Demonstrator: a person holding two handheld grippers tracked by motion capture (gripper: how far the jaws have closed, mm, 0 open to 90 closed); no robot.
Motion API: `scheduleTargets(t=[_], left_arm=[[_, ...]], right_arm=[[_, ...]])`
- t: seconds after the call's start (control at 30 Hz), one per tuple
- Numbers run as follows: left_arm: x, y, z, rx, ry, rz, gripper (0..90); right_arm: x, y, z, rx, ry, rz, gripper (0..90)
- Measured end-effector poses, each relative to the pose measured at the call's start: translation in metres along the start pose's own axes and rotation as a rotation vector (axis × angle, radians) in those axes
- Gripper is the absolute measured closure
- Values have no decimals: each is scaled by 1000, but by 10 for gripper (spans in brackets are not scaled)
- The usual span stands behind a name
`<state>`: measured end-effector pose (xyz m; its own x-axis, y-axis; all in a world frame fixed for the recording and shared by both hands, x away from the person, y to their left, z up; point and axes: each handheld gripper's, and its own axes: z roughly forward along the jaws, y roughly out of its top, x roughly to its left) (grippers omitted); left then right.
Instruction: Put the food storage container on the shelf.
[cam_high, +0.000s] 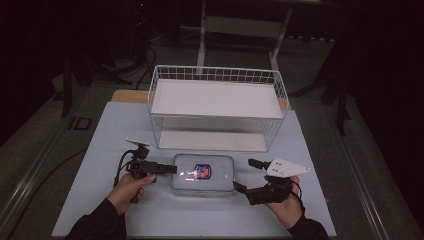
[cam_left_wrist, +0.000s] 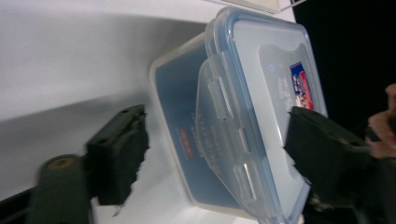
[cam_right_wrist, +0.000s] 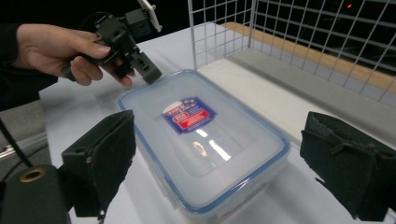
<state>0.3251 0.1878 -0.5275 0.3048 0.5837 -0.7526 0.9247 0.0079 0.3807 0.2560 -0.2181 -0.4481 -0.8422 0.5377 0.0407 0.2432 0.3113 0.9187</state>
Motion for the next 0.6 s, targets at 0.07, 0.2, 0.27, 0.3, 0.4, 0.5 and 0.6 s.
scheduleTargets(t=[0.07,0.2,0.27,0.3,0.4,0.5,0.6], left_arm=[[3,-1,1,10,-26,-17,295],[6,-1,2,20,-60,-30,345],[7,0,2,23,-86,-39,367],[9,0,3,36,-119,-30,434],[6,-1,3,37,-125,-10,484],[5,-1,2,38,-119,1,487],[4,-2,1,35,-118,20,499]], right_arm=[[-2,-2,1,10,6,18,120],[-4,-4,1,15,8,36,121],[-5,-5,1,17,10,49,121],[-6,-6,0,20,8,51,130],[-7,-7,0,28,8,54,131],[-9,-9,2,45,17,78,135],[-11,-11,4,56,27,100,144]])
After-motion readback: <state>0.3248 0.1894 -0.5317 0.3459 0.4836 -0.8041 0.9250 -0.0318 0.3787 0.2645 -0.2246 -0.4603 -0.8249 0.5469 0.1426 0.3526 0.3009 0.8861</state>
